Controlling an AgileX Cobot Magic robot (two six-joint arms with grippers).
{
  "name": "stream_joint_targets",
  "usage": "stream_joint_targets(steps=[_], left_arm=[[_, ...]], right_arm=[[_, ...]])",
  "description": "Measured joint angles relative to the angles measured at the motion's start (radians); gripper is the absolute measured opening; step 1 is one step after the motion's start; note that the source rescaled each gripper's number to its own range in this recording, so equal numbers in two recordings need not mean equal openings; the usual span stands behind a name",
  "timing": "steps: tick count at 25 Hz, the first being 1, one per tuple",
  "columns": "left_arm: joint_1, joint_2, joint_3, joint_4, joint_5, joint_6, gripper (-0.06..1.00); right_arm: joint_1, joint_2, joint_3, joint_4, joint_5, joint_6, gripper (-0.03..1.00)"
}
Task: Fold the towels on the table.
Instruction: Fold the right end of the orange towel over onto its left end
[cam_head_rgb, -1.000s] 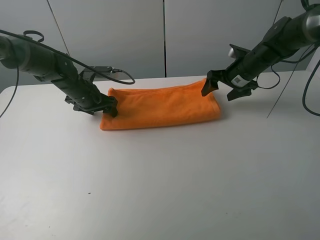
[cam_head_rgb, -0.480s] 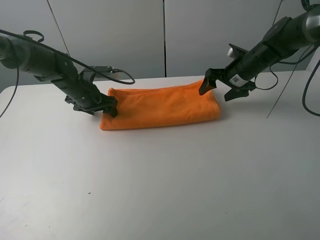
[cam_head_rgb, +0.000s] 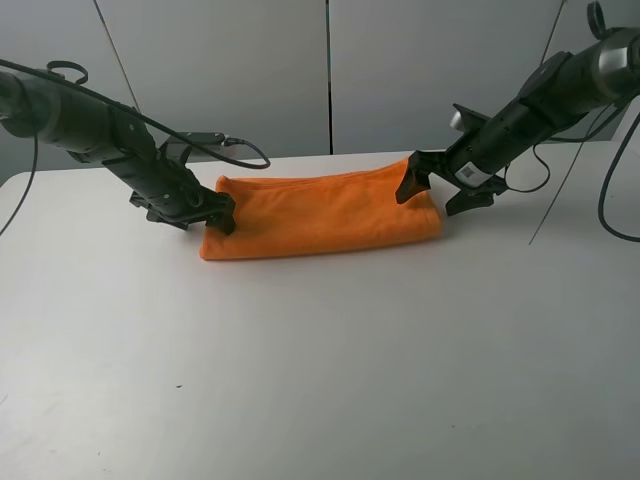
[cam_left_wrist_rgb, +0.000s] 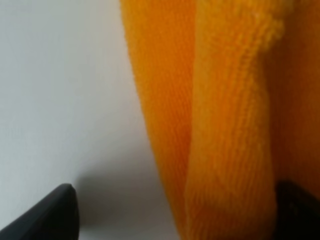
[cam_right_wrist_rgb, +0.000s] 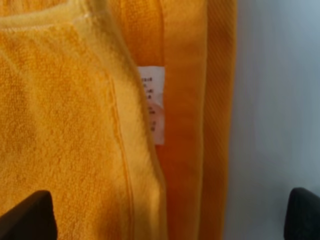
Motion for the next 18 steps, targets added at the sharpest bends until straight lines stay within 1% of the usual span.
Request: stream_joint_targets(steps=[4, 10, 18], left_arm=[[0.000, 0.000, 0.000, -0.019, 0.000, 0.014, 0.99], [0.000, 0.002, 0.000, -0.023, 0.000, 0.018, 0.99], [0.000, 0.002, 0.000, -0.023, 0.000, 0.021, 0.99]], right_arm=[[0.009, 0.008, -0.002, 0.009, -0.007, -0.002, 0.98], [0.062, 0.021, -0.010, 0.032, -0.026, -0.007, 0.98], [0.094, 0.029, -0.010, 0.133, -0.006, -0.046, 0.98]])
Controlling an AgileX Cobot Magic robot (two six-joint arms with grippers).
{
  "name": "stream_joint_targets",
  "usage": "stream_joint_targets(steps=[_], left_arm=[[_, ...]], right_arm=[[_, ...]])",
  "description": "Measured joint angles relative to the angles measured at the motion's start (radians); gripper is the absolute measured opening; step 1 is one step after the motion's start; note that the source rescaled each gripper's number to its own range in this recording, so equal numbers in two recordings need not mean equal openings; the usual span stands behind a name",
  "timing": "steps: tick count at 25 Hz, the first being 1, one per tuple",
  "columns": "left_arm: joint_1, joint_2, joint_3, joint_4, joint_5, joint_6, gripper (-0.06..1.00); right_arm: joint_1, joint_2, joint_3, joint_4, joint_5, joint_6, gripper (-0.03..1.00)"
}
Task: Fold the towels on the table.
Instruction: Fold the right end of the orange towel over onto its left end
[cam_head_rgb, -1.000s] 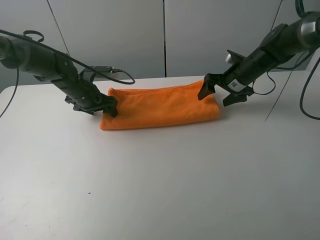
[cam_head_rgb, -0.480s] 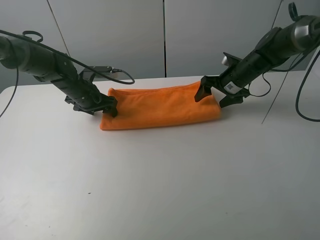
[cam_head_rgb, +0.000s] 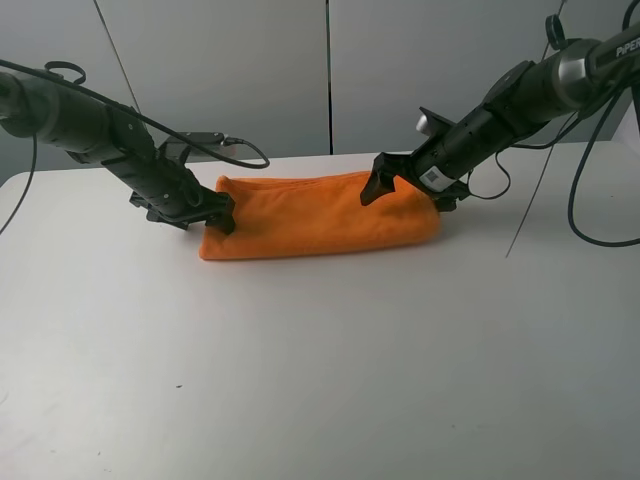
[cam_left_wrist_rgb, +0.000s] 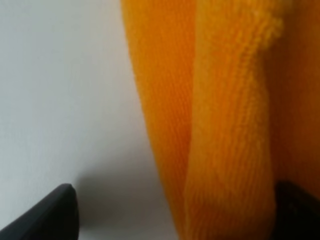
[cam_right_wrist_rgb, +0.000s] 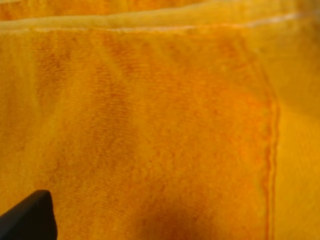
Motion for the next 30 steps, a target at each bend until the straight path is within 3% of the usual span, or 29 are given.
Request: stream_joint_targets(steps=[2, 4, 6, 8, 9, 17, 25, 30], left_arm=[[0.000, 0.000, 0.000, 0.000, 0.000, 0.000, 0.99], [0.000, 0.000, 0.000, 0.000, 0.000, 0.000, 0.99], [0.000, 0.000, 0.000, 0.000, 0.000, 0.000, 0.99], [0.000, 0.000, 0.000, 0.000, 0.002, 0.000, 0.99], [0.000, 0.000, -0.001, 0.003, 0.003, 0.000, 0.99], [0.000, 0.000, -0.005, 0.088, 0.018, -0.013, 0.99], [0.000, 0.000, -0.007, 0.102, 0.020, -0.032, 0.99], [0.000, 0.000, -0.007, 0.104, 0.021, -0.032, 0.99]], right_arm=[[0.000, 0.002, 0.000, 0.005, 0.004, -0.005, 0.94], [0.000, 0.008, 0.000, 0.005, 0.004, -0.009, 0.78], [0.000, 0.013, 0.002, 0.002, 0.010, -0.009, 0.51], [0.000, 0.015, 0.002, 0.001, 0.017, -0.009, 0.10], [0.000, 0.015, 0.002, 0.001, 0.017, -0.009, 0.01], [0.000, -0.044, 0.002, 0.010, 0.057, 0.009, 0.00], [0.004, -0.059, -0.006, 0.163, 0.187, 0.017, 0.00], [0.061, -0.059, -0.021, 0.214, 0.205, 0.018, 0.00]])
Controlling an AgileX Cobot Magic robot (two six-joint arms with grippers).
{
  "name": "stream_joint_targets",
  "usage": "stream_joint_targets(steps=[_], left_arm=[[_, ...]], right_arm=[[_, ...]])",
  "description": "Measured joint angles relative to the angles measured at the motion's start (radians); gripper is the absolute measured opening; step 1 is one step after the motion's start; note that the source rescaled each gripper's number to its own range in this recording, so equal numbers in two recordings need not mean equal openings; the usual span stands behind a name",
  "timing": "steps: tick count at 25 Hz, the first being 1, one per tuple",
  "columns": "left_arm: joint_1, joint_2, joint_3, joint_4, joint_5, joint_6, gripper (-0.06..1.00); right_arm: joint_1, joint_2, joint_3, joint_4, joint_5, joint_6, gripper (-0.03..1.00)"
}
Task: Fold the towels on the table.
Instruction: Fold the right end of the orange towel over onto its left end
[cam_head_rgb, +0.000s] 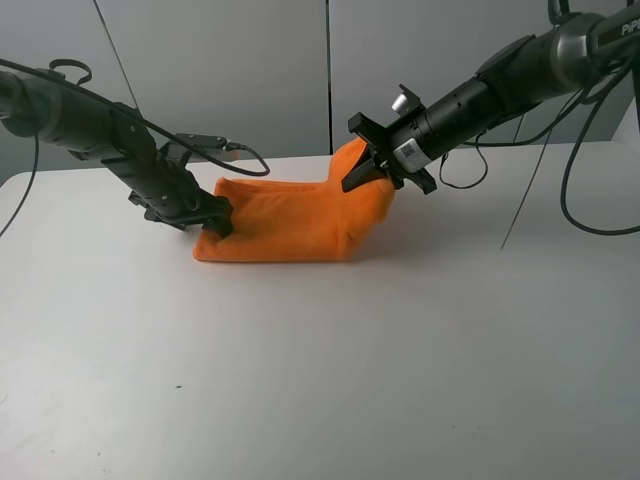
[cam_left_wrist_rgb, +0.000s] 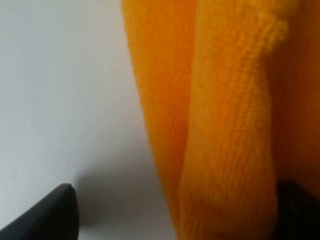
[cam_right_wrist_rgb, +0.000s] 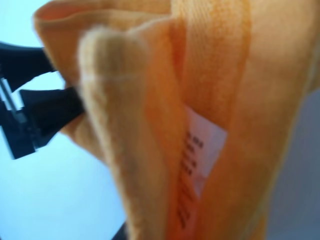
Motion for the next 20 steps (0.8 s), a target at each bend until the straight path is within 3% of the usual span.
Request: stream_joint_targets(steps=[9, 20], left_arm=[[0.000, 0.000, 0.000, 0.000, 0.000, 0.000, 0.99], [0.000, 0.000, 0.000, 0.002, 0.000, 0.000, 0.99]], right_arm=[[0.124, 0.006, -0.026, 0.043, -0.078, 0.064, 0.00], [0.162, 0.089, -0.112, 0.234, -0.090, 0.150, 0.00]])
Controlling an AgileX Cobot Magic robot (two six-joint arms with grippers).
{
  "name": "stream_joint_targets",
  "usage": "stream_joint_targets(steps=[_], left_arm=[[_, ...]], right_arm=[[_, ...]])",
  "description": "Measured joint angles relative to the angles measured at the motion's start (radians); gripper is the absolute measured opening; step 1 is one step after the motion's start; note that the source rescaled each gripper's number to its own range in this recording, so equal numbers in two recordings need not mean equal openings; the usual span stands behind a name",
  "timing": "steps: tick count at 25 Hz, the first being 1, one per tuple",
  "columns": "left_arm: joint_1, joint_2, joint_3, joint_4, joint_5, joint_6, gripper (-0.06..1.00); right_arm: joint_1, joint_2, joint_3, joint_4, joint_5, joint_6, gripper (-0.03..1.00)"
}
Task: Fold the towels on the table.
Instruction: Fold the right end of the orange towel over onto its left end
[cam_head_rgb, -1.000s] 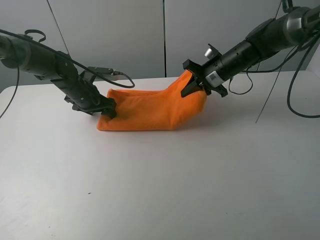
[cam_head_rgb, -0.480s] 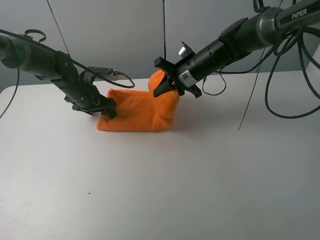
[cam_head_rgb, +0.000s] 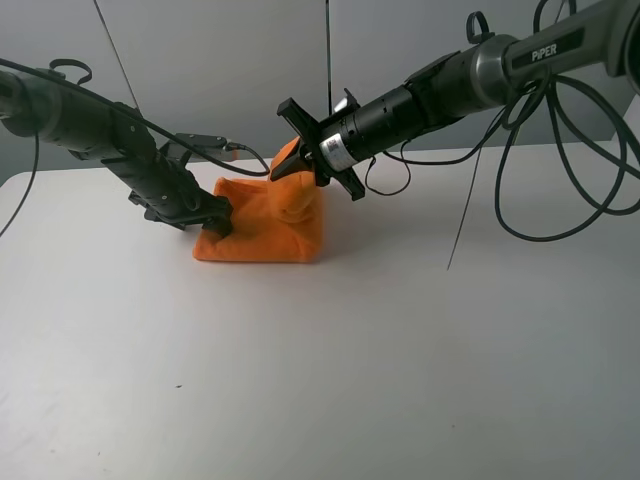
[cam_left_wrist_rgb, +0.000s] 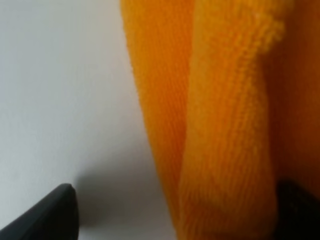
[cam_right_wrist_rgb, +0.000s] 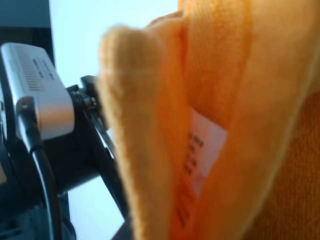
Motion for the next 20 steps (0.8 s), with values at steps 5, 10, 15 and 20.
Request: stream_joint_targets(steps=[5, 10, 15, 20], left_arm=[[0.000, 0.000, 0.000, 0.000, 0.000, 0.000, 0.99], [0.000, 0.000, 0.000, 0.000, -0.002, 0.000, 0.99], [0.000, 0.000, 0.000, 0.000, -0.002, 0.002, 0.99], [0.000, 0.000, 0.000, 0.000, -0.002, 0.002, 0.99]], right_arm=[[0.011, 0.000, 0.000, 0.030, -0.028, 0.005, 0.00], [0.024, 0.026, -0.005, 0.074, -0.041, 0.006, 0.00], [0.051, 0.070, -0.028, 0.112, -0.052, 0.006, 0.00], [0.055, 0.081, -0.047, 0.159, -0.066, 0.006, 0.00]])
